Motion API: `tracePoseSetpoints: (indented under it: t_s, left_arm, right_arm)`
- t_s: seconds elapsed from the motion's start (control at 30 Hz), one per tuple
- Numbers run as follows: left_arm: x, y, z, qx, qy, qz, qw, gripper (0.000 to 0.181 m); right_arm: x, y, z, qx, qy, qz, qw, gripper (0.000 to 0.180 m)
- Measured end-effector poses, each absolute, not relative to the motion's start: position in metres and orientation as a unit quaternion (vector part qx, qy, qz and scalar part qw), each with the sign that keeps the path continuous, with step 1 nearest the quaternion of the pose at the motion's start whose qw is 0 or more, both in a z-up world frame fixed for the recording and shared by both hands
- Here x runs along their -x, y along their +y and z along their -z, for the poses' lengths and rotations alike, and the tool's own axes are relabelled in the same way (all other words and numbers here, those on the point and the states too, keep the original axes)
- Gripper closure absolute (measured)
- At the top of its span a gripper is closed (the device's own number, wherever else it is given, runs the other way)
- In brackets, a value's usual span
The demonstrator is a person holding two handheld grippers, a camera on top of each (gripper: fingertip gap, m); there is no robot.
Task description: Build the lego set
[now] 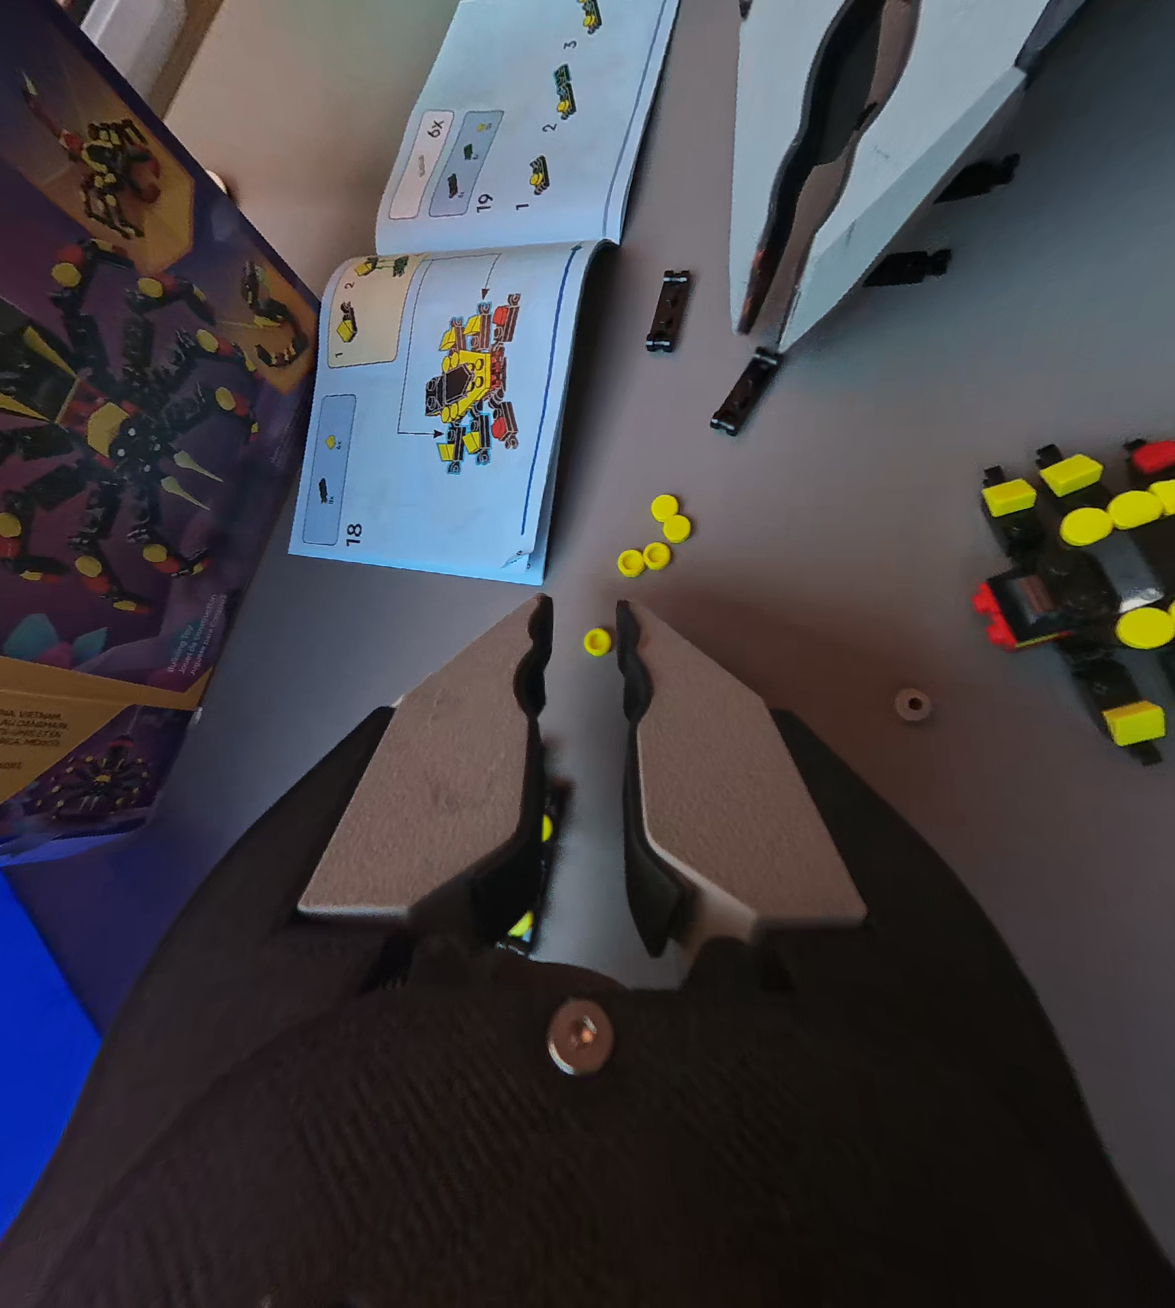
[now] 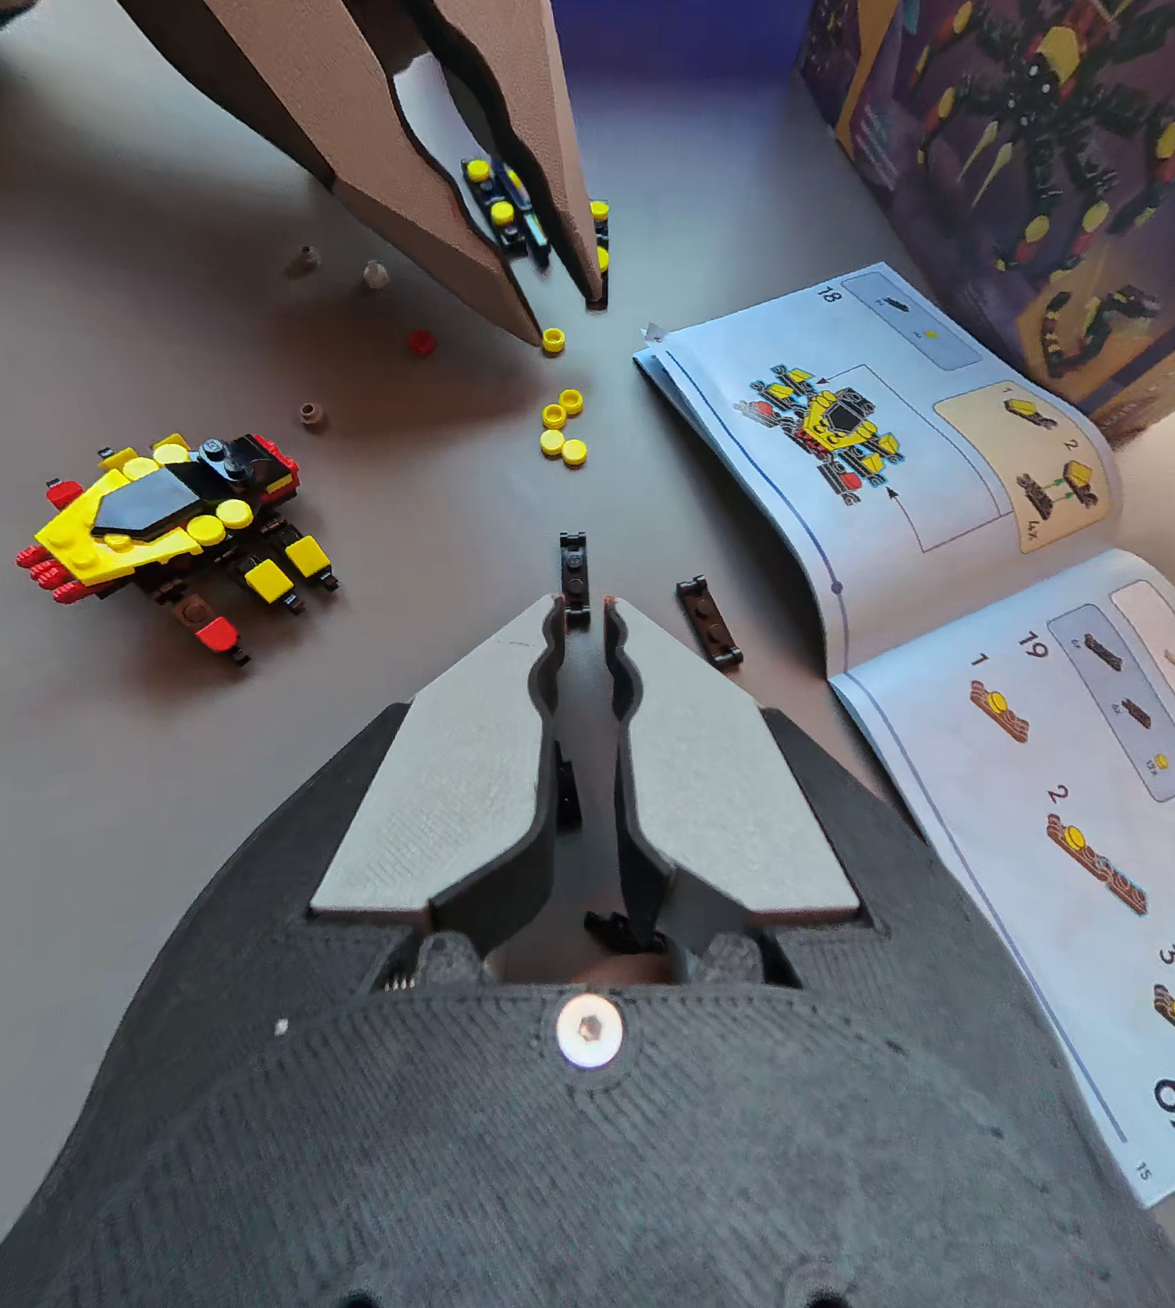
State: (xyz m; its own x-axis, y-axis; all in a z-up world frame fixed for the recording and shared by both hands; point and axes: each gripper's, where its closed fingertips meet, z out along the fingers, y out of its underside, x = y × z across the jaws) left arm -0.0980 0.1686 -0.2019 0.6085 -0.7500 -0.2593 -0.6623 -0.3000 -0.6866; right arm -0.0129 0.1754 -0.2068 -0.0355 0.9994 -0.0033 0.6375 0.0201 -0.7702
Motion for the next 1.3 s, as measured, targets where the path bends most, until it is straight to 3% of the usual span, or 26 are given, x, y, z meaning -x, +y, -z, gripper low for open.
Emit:
tracePoseSetpoints:
  t_s: [0.23, 0.47, 0.97, 1.3]
  left_arm:
    - [0.087, 0.165, 0.204, 0.802, 0.439, 0.071, 0.398, 0.167]
    - [0.086, 0.162, 0.21, 0.801, 0.451, 0.064, 0.388, 0.168]
    - [0.082, 0.161, 0.213, 0.795, 0.458, 0.065, 0.392, 0.173]
    - [0.08, 0.158, 0.214, 0.792, 0.461, 0.073, 0.394, 0.181]
  right_arm:
    - [0.005, 0.181, 0.202, 0.628, -0.651, -0.304, 0.298, 0.17]
    - [0.017, 0.14, 0.205, 0.596, -0.677, -0.364, 0.233, 0.169]
    - [0.01, 0.176, 0.206, 0.623, -0.653, -0.323, 0.285, 0.164]
    - [-0.005, 0.239, 0.138, 0.613, -0.517, -0.355, 0.48, 0.166]
